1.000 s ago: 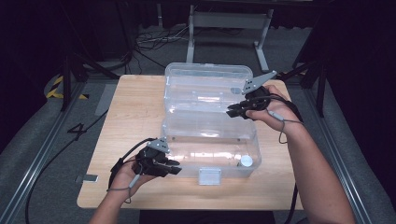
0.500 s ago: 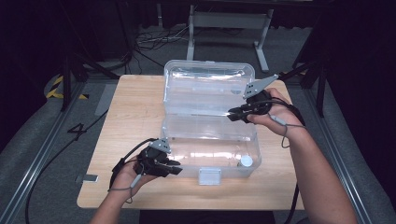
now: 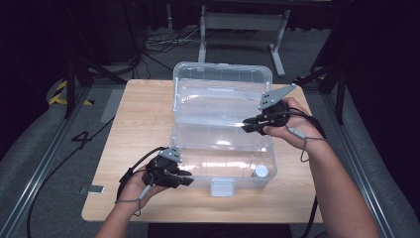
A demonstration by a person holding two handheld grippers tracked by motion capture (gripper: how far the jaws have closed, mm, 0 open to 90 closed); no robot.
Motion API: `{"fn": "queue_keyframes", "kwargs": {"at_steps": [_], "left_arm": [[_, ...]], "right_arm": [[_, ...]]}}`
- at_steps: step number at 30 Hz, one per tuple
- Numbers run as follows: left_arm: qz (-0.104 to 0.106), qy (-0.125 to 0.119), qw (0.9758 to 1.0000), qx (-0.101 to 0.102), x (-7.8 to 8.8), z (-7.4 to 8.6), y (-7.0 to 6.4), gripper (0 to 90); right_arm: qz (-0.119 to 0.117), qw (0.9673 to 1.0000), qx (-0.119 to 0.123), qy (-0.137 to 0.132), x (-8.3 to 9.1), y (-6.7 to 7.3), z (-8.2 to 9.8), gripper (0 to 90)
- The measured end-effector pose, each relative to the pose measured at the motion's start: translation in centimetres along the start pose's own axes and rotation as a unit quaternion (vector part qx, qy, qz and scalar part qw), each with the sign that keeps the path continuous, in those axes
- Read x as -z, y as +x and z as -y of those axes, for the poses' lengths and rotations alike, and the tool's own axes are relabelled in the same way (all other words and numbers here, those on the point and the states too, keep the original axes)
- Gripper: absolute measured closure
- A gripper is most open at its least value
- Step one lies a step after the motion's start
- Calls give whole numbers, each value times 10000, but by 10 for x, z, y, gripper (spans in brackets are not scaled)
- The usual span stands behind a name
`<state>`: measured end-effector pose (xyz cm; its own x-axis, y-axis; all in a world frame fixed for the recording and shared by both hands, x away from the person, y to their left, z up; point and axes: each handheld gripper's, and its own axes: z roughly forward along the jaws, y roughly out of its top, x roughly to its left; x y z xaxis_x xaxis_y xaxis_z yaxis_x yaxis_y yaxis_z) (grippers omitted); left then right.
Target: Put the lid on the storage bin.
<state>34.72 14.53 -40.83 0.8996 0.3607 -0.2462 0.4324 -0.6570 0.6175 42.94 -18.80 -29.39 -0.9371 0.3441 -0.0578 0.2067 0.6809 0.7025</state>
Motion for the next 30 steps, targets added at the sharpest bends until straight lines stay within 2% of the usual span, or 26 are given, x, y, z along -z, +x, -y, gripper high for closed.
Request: {"fn": "queue_keyframes", "kwargs": {"at_steps": [30], "left_arm": [[37, -4, 10000, 41, -2, 0, 1, 728]], "right_arm": [[-55, 9998, 201, -38, 4, 19, 8, 766]]}}
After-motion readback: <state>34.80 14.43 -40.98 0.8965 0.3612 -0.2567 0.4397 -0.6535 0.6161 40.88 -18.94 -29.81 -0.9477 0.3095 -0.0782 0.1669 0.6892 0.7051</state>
